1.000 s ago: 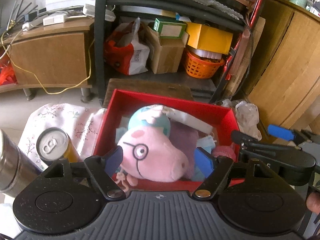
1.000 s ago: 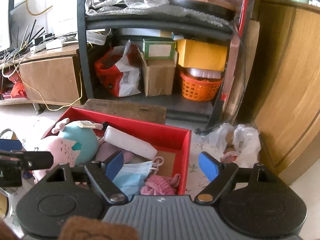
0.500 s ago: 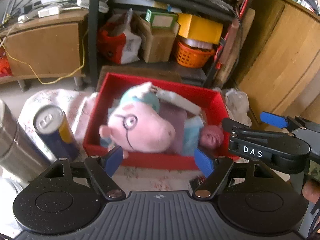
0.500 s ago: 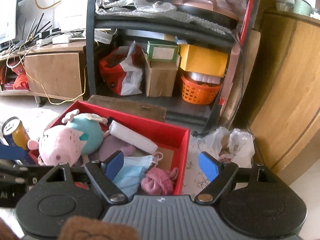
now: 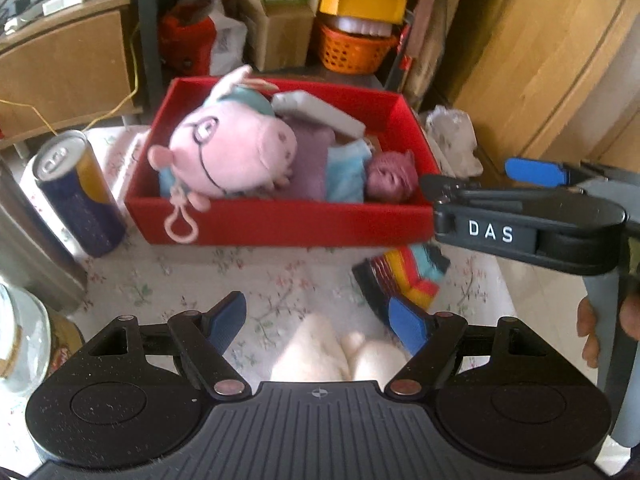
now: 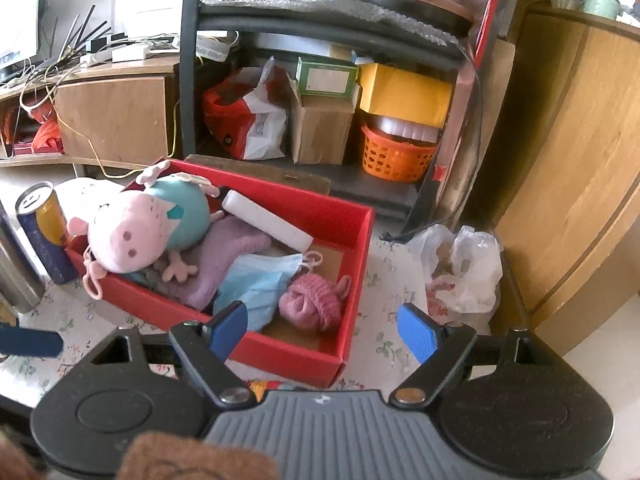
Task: Organize soft objects
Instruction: 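Withdraw both tools and move them toward the white plush and striped hat, then grasp the white plush with the left tool while the right tool grasps the striped knit hat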
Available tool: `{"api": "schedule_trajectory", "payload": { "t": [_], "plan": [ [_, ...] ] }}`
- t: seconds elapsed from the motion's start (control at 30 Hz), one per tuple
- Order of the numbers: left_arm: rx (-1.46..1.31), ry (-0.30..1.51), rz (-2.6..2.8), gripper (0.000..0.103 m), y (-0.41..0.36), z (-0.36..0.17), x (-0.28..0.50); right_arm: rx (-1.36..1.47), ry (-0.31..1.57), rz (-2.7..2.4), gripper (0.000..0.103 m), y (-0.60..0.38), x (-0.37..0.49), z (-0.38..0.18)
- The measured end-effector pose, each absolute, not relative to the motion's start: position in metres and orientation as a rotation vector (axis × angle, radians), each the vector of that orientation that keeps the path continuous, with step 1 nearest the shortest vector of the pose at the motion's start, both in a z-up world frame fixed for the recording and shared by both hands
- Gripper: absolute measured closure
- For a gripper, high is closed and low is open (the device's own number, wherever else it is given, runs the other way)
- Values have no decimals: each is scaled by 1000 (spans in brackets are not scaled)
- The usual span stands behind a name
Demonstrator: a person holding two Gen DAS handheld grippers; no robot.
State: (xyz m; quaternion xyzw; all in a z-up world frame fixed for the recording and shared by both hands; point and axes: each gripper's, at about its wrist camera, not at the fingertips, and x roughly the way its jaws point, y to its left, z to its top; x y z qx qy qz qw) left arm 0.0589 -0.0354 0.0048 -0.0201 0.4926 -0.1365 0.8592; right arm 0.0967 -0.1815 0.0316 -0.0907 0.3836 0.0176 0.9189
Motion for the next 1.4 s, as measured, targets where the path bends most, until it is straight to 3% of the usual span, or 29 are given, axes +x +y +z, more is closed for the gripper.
{"api": "schedule_trajectory", "payload": {
  "t": [0.43,0.7,1.0,1.2,1.3,1.37,1.4],
  "plan": [
    [17,1142,-297,26,-53,-37,48,-158,857,54,49,-187,81,16],
    [-66,1192,-291,19,-58,-59,51,-81,924,73,49,-195,89,3],
    [-70,1173,-305,43,-62,-52,46,17,1036,74,49,-204,105,-24],
    [-87,1180,-309,47,-56,-47,44,35,1084,71,50,-202,110,-39],
    [-70,1177,-307,47,-57,-45,41,33,1105,78,68,-200,113,-45],
    [-61,1178,-308,47,-57,-44,41,75,1134,106,92,-200,116,-51],
    [-59,1182,-308,47,-57,-43,41,81,1143,119,94,-199,116,-52]
  ]
}}
